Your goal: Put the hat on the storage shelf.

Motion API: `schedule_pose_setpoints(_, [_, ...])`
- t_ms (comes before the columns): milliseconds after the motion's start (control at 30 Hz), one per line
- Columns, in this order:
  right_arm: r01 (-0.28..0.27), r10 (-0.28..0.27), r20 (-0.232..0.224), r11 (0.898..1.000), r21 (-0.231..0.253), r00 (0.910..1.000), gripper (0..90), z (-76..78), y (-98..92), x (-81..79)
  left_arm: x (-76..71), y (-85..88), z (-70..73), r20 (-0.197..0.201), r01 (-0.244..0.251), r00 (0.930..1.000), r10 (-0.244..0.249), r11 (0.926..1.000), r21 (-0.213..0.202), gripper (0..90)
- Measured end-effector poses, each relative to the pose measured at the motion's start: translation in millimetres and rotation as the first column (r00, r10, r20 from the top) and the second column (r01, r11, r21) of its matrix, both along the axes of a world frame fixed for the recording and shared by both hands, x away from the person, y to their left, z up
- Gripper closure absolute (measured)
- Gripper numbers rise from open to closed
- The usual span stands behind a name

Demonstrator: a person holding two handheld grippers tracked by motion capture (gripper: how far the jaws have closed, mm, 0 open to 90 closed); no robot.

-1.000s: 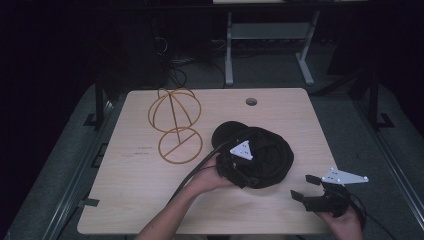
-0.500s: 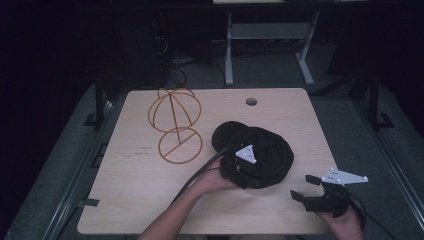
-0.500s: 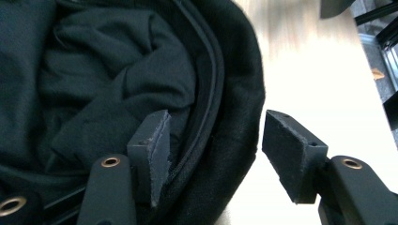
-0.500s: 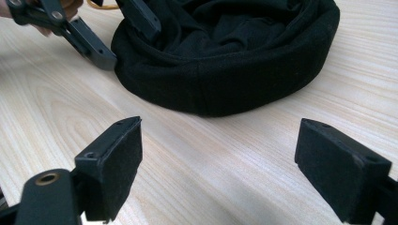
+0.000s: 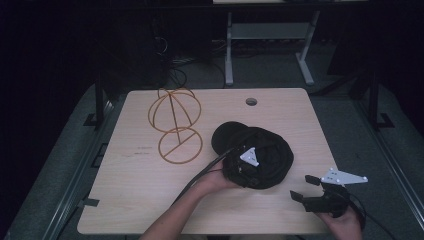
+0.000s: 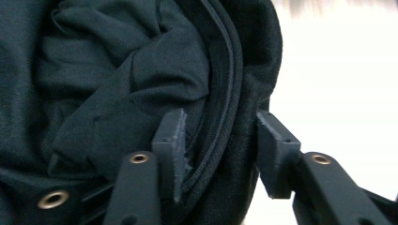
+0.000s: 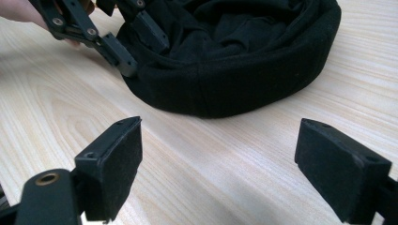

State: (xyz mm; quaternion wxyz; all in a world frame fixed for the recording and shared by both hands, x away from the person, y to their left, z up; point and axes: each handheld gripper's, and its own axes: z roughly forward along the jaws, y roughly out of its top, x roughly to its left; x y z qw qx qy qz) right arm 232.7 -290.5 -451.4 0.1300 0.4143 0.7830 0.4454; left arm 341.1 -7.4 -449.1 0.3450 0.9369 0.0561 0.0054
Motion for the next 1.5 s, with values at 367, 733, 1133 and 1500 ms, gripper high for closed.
schedule_pose_setpoints(367, [0.001,-0.001,0.002,1.0,0.0,1.0,15.0,0.4,1.3,-1.3,-2.4,-6.4,-6.1,0.033,0.022,0.9992,-0.024,0.9984,0.051,70.9])
schedule_pose_setpoints(733, [0.012,-0.012,0.007,1.0,0.011,0.9999,15.1,0.8,-0.7,-2.3,0.2,0.1,6.1,0.008,0.025,0.9997,-0.025,0.9997,-0.008,75.9])
schedule_pose_setpoints(1133, [0.017,-0.018,0.024,1.0,0.02,0.9996,15.0,3.1,1.8,-3.0,-0.1,11.4,36.1,-0.031,-0.015,0.9995,0.01,0.9873,-0.158,77.1])
schedule_pose_setpoints(1500, [0.026,-0.03,0.074,0.999,0.044,0.9968,15.0,11.2,7.2,-4.3,5.0,33.3,60.6,-0.11,-0.059,0.9936,0.025,0.945,-0.322,77.2])
